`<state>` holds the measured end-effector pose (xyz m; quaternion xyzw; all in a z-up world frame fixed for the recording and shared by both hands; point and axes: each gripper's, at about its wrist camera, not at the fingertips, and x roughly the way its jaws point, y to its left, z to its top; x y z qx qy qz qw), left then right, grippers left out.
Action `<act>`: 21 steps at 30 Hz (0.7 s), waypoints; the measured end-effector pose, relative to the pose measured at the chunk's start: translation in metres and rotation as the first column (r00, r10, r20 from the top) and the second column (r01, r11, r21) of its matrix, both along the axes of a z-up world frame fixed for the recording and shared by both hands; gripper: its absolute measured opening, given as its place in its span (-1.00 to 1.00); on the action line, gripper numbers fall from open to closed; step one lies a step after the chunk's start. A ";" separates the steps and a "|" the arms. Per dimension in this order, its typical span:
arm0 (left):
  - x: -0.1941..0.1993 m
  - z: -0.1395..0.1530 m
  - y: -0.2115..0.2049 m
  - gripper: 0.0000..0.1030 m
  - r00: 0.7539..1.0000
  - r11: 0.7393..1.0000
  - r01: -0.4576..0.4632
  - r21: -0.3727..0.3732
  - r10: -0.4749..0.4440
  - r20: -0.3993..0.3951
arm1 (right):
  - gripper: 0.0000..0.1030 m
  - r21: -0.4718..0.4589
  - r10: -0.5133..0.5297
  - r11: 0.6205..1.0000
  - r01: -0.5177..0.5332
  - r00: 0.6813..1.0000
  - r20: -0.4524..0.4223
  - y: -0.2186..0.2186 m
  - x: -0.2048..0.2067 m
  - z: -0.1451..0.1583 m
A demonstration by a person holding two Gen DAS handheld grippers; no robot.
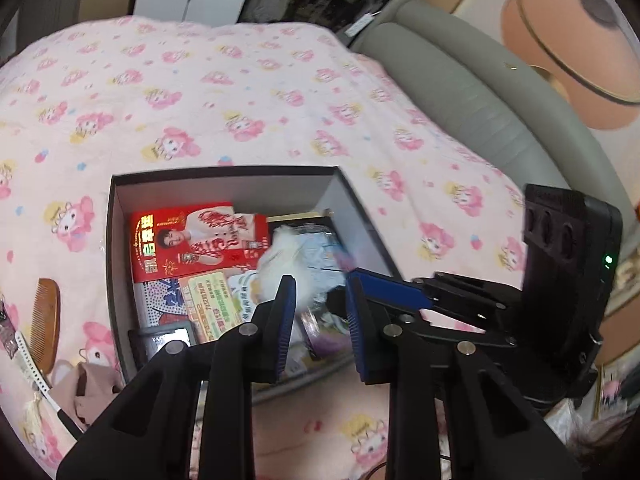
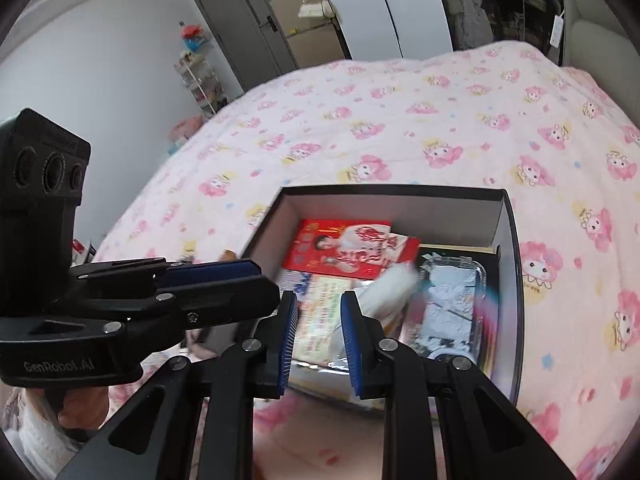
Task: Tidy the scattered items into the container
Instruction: 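Carry the white plush over the black box with the right gripper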
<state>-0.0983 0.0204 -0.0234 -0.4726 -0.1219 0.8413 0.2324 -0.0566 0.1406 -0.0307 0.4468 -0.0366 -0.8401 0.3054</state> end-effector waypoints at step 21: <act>-0.068 -0.089 -0.004 -0.04 0.965 0.994 -0.104 0.025 0.095 0.243 | -0.50 0.140 -0.131 0.984 0.111 0.981 0.141 0.029 -0.088 -0.038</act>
